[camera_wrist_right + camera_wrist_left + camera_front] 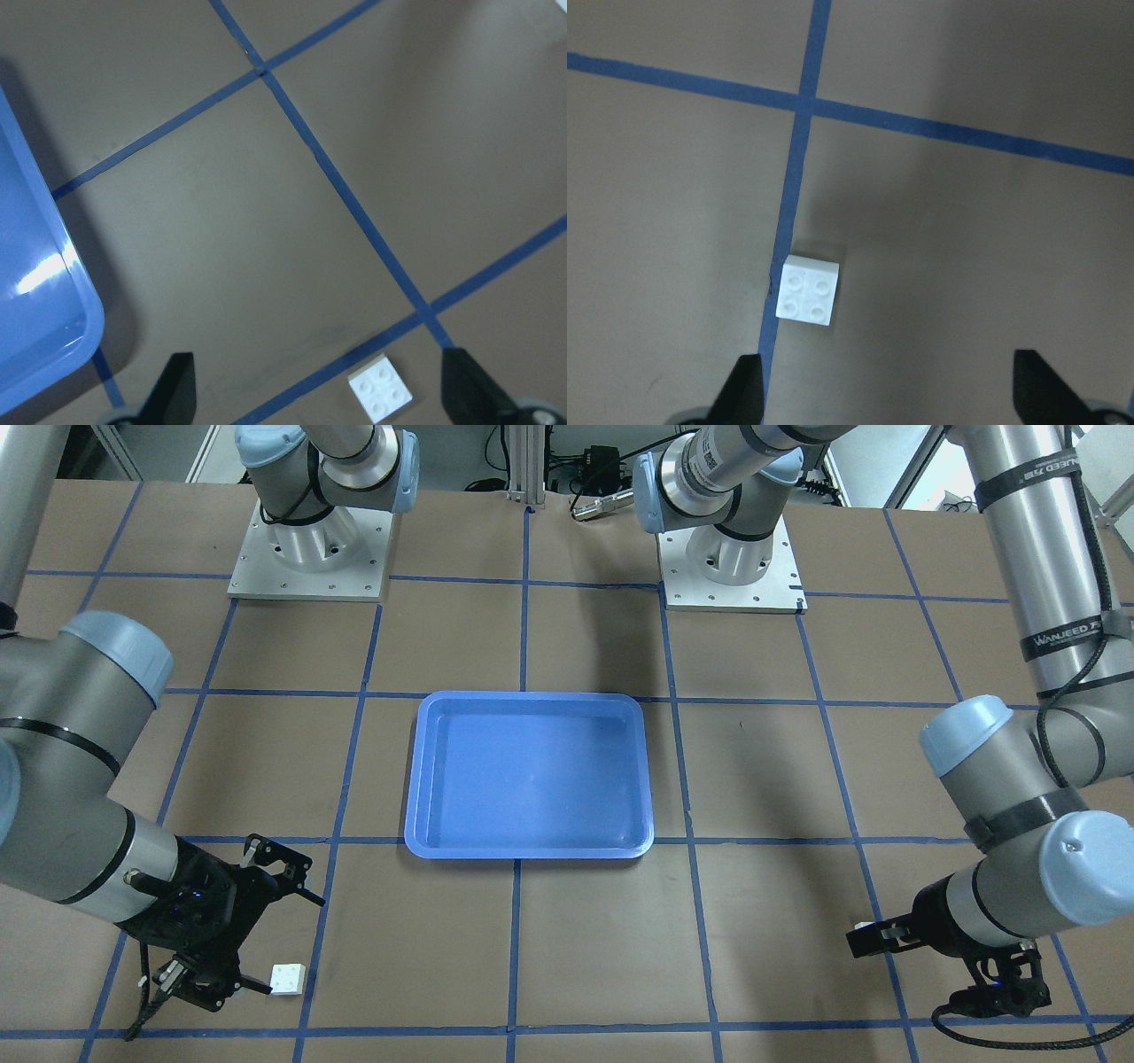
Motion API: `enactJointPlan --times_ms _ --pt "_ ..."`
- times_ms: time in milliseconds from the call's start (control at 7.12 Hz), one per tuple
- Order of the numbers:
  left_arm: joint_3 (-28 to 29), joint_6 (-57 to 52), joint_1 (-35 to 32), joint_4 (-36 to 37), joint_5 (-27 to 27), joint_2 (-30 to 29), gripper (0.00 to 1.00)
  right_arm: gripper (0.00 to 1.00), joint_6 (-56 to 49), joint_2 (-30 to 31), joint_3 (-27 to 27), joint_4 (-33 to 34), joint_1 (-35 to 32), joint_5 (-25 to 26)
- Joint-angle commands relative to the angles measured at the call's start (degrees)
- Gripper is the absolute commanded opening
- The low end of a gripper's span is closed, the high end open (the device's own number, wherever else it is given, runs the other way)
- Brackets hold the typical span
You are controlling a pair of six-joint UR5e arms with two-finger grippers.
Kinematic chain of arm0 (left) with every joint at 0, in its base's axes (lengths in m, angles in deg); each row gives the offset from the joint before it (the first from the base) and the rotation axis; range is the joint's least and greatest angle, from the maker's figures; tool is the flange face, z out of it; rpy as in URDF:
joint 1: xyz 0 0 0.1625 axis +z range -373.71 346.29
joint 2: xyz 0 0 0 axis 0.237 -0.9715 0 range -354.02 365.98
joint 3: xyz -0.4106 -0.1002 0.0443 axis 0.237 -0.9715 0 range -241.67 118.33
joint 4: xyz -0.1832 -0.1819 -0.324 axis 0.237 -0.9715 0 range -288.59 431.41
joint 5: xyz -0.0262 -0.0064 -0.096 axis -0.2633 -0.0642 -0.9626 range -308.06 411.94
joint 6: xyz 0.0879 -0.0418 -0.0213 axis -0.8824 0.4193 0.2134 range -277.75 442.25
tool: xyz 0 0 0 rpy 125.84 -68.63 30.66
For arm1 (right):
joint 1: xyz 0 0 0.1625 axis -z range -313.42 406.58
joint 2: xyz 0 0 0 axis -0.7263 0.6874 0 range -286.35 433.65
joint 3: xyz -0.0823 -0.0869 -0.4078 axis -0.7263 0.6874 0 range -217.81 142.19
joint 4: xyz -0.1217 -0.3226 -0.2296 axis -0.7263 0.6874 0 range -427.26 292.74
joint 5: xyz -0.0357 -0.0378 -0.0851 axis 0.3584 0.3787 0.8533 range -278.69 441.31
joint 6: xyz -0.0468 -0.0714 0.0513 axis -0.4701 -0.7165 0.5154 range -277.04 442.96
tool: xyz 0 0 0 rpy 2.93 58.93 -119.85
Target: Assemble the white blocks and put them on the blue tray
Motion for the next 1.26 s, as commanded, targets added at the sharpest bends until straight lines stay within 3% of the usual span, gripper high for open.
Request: enactJointPlan --times_ms 0,140,281,421,702,983,1124 --pt "-2.10 -2.15 0.74 1.47 0.09 -1.64 0.96 0.95 -9.48 -4.58 -0.30 2.08 4.31 -5.64" --pt "-5.08 -2.59 0.74 5.91 0.09 -1.47 0.91 0.96 -9.93 -5.72 -0.48 1.92 5.38 -5.75" --pt "-6.24 -3.64 0.74 7.61 0.00 -1.47 0.78 0.96 -13.50 -6.86 -0.74 1.83 5.74 -5.58" --pt "-6.34 -4.69 0.92 7.45 0.00 -1.47 0.72 0.95 -22.15 -8.18 -0.83 1.65 6.79 -5.49" --pt "-6.51 -8.98 2.31 7.28 0.00 -1.47 0.56 0.92 -28.44 -10.73 -0.83 1.13 7.32 -5.75" --pt "-6.51 -9.97 2.76 6.92 0.00 -1.12 0.19 0.87 -30.85 -11.44 -1.09 1.12 7.41 -5.93" --pt "-6.60 -10.67 2.76 6.49 -0.18 -0.86 0.04 0.76 -31.99 -11.53 -1.27 1.21 7.41 -5.93"
